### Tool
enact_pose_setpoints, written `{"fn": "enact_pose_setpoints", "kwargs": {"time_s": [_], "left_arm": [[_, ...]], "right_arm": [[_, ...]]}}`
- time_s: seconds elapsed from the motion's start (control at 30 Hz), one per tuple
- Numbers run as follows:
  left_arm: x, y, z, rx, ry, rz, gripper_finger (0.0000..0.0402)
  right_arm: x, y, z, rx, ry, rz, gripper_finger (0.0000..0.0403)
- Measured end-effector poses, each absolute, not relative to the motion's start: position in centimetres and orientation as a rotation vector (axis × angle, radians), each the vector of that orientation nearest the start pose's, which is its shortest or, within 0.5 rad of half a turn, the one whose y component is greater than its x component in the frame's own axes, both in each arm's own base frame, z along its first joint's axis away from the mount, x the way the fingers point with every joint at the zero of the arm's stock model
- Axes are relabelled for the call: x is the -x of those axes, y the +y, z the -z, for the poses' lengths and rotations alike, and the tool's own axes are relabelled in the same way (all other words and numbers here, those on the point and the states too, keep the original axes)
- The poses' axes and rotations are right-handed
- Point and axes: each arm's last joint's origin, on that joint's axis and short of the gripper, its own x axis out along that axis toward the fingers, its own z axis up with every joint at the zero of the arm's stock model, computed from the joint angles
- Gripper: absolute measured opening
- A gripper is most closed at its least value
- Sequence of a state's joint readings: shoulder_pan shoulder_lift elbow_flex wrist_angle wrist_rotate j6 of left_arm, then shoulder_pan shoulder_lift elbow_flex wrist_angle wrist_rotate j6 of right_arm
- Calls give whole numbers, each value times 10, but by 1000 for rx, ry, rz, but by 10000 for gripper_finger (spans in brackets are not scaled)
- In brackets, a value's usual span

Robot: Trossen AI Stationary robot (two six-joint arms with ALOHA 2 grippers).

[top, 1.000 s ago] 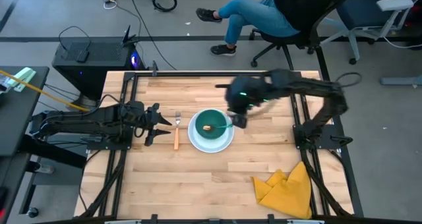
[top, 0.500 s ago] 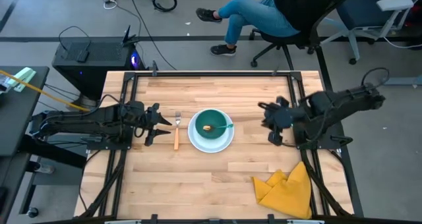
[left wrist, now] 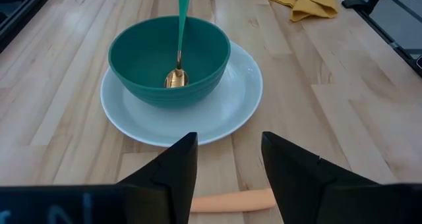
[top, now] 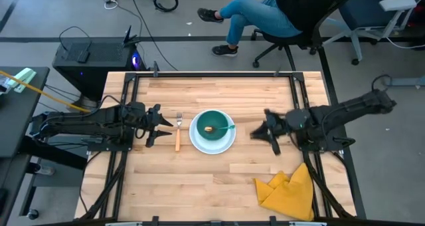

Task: Set table place
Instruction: Return to Home Position

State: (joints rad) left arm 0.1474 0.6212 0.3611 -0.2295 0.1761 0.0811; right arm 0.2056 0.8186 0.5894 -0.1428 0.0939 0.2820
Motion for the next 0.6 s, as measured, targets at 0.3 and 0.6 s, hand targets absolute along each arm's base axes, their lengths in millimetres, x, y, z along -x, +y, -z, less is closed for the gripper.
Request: {"fn": "enact_pose_setpoints", "kwargs": {"time_s": [0.3, 0.6], "left_arm": [[-142, 16, -207, -14, 480, 48, 179], [-144, 17, -211, -154, 438, 40, 173]], "right_arm": [[-171, -39, -282, -245, 297, 12, 69], [-165, -48, -277, -252, 322, -16, 69]]}}
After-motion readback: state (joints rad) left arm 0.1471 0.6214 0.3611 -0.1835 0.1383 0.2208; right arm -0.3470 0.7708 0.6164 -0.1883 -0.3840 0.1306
